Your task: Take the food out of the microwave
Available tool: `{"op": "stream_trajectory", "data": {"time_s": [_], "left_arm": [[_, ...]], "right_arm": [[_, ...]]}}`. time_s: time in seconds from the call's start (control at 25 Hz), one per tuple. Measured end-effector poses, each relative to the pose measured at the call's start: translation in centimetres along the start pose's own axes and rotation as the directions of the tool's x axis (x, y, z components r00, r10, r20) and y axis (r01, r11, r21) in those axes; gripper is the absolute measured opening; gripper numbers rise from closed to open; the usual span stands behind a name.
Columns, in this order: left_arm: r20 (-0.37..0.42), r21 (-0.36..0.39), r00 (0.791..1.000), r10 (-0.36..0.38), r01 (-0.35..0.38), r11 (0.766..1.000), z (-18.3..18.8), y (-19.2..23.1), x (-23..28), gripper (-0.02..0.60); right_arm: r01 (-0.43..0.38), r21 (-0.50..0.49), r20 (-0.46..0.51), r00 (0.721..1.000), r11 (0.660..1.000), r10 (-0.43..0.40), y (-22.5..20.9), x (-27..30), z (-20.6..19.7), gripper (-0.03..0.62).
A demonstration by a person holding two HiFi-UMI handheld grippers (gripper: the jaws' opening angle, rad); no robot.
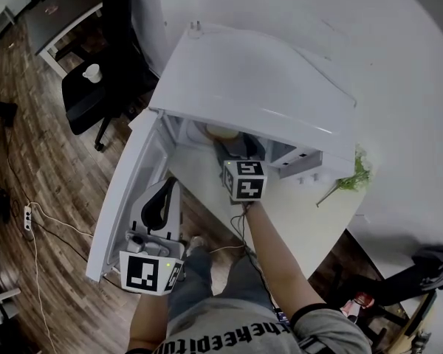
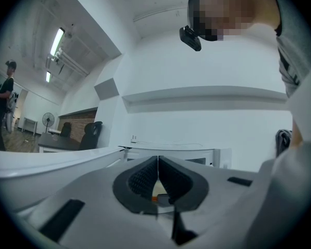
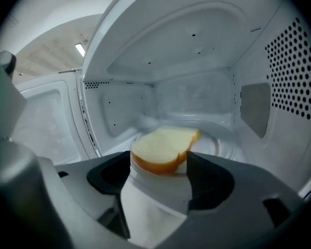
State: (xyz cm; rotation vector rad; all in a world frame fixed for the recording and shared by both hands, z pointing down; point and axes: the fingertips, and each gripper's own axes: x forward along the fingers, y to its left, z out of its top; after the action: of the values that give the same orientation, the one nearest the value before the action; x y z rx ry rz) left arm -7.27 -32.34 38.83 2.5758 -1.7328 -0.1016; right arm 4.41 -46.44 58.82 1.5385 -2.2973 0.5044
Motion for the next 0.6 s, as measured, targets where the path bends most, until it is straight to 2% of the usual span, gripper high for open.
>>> {"op": "stream_trajectory", "data": {"time_s": [0.4,0.52,0.6], "left_arm": [[-0.012,-0.007,1.000,0.020,-0.020,1.000,-0.2,1.2,-0.3,0.010],[-0.013,-0.007,1.000,0.018,-0.018,1.000,-0.3,1.3,-0.3,0.011],[-0.014,-0.007,1.000,0.017,-0.017,1.000,-0.4,1.3,-0.3,0.011]], "right_arm": [[0.097,-0.015,-0.058,0.994,0.995,-0.098,0.1,1.3,-0.3,0.354],[0.113,-0.017,-0.061,0.992,0.993,-0.114,0.0,1.3,-0.3,0.347],[0.120,-0.016,-0.058,0.991,0.993,-0.120,-0.4,1.1,-0.2,0.316]]}}
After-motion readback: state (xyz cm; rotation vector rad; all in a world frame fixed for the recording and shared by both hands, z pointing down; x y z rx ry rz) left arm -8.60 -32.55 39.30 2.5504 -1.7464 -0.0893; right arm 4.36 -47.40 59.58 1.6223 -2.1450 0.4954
